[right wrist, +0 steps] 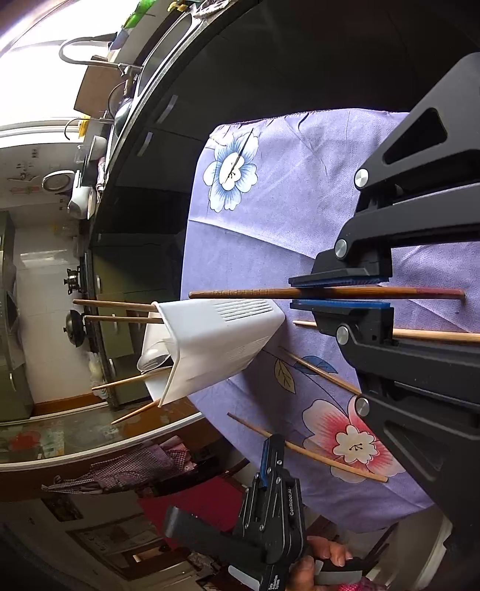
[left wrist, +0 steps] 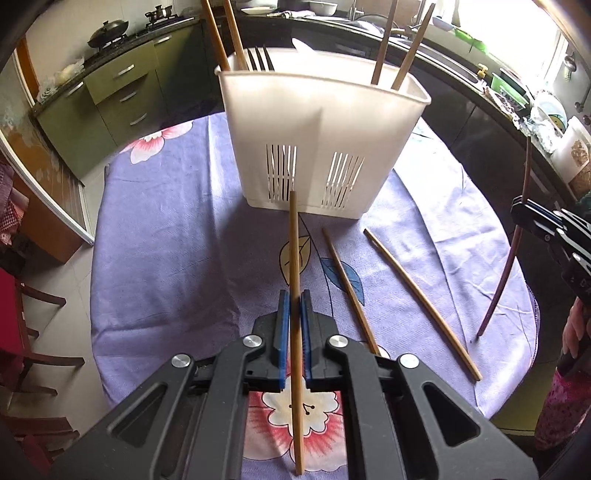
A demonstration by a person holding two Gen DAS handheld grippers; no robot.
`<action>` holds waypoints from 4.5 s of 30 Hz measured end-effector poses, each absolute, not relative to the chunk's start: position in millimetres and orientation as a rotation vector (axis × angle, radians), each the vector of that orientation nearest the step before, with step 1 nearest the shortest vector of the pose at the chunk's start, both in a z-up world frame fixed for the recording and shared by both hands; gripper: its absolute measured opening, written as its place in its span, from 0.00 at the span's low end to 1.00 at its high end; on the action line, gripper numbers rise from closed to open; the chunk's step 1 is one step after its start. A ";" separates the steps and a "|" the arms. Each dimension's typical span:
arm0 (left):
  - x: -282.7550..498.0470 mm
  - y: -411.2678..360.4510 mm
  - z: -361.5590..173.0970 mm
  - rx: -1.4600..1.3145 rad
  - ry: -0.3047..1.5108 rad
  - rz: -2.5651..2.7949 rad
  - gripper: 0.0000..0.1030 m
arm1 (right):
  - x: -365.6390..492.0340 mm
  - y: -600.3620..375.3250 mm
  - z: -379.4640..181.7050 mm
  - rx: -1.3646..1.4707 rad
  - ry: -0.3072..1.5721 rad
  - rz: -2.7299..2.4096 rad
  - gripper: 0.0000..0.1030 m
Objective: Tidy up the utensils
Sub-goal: 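Carry both held chopsticks up over the white caddy, then open both tools to drop the chopsticks into the caddy, then lower both tools to the last two wooden chopsticks on the tablecloth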
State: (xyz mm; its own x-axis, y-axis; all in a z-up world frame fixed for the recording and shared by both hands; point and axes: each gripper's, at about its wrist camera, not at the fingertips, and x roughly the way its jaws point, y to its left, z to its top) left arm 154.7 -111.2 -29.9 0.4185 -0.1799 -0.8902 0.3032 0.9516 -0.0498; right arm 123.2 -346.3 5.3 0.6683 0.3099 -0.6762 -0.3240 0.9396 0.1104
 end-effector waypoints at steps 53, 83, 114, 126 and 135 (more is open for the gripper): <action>115.4 -98.4 112.9 0.127 0.811 -0.378 0.06 | 117.3 -317.0 132.2 -0.017 0.558 0.459 0.07; 230.1 -129.0 194.5 0.128 0.584 -0.338 0.06 | 246.8 -287.5 178.0 0.071 0.465 0.380 0.07; 161.3 -139.5 36.0 0.193 1.005 -0.315 0.24 | 157.6 -310.7 53.8 -0.043 0.712 0.407 0.33; 176.3 -173.7 -85.8 0.106 1.248 -0.237 0.24 | 153.6 -353.9 -53.3 0.011 0.923 0.314 0.33; 193.4 -183.6 -105.3 0.107 1.267 -0.153 0.22 | 163.0 -346.9 -59.5 0.012 0.923 0.333 0.33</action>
